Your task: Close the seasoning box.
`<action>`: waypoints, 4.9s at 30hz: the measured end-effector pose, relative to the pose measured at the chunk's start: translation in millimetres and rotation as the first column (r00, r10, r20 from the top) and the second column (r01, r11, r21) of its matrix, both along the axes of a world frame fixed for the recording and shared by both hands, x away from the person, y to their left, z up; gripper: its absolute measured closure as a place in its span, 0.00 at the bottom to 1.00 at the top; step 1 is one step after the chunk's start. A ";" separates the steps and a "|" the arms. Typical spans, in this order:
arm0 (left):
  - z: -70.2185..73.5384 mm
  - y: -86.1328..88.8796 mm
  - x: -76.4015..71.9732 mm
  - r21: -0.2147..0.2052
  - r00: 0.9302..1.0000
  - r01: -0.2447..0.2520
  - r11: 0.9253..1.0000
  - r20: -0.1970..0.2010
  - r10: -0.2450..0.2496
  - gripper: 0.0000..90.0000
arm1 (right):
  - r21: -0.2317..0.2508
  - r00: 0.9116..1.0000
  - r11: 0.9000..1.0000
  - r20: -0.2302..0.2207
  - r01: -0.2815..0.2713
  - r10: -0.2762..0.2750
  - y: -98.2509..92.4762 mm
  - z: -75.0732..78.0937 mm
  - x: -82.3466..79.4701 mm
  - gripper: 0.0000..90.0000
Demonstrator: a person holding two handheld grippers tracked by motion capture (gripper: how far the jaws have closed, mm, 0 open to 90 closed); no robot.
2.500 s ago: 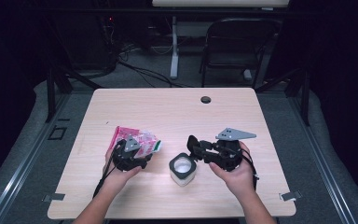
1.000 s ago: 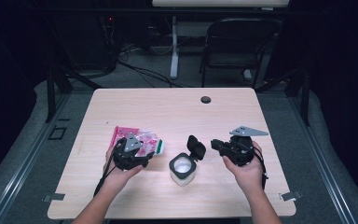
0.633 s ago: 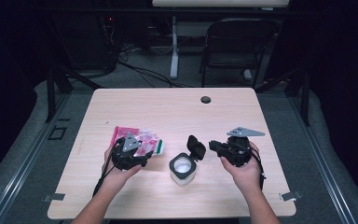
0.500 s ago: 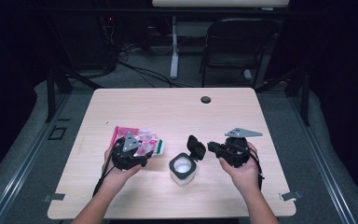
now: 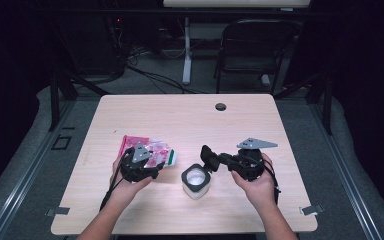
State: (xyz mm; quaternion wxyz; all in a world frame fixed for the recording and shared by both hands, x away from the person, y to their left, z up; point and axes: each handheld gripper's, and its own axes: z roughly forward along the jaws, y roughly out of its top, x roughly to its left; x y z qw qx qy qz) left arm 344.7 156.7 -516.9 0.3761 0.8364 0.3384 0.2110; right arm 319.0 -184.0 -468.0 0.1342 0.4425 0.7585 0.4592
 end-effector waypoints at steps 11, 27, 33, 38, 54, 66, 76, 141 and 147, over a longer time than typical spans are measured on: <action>-1.0 -2.6 -1.0 0.010 1.000 0.007 1.000 -0.003 -0.007 0.45 | 0.002 1.000 1.000 0.005 -0.002 0.002 1.6 1.1 -1.1 0.93; -2.5 -4.0 -0.2 0.013 1.000 0.012 1.000 -0.010 -0.012 0.45 | -0.002 0.999 0.999 0.006 -0.033 0.033 8.2 1.7 -4.8 0.92; -2.8 -3.7 0.1 0.014 1.000 0.010 1.000 -0.010 -0.009 0.45 | -0.009 0.999 0.999 0.004 -0.046 0.046 10.9 0.9 -5.3 0.92; -3.0 -3.5 0.3 0.011 1.000 0.009 1.000 -0.009 -0.009 0.45 | -0.010 0.999 0.999 0.002 -0.054 0.054 14.3 -0.2 -6.2 0.92; -3.9 -2.4 1.0 0.009 1.000 0.002 1.000 -0.009 -0.002 0.45 | -0.039 0.995 0.995 -0.027 -0.094 0.093 28.4 -10.3 -7.1 0.91; -3.5 -0.5 1.7 0.007 1.000 -0.003 1.000 -0.009 0.003 0.45 | -0.055 0.992 0.992 -0.058 -0.116 0.113 34.9 -22.1 -4.3 0.91; -2.8 0.3 1.9 0.007 1.000 -0.004 1.000 -0.007 0.004 0.45 | -0.051 0.992 0.992 -0.058 -0.113 0.110 33.5 -22.9 -3.5 0.90; 26.4 55.2 8.9 -0.019 0.994 -0.113 0.993 -0.018 0.112 0.45 | -0.116 0.995 0.988 -0.006 0.099 -0.100 -58.3 -23.0 -20.9 0.47; 19.7 79.9 4.1 -0.011 0.987 -0.156 0.988 -0.041 0.156 0.45 | -0.123 0.992 0.985 -0.019 0.125 -0.128 -68.4 -29.9 -23.3 0.47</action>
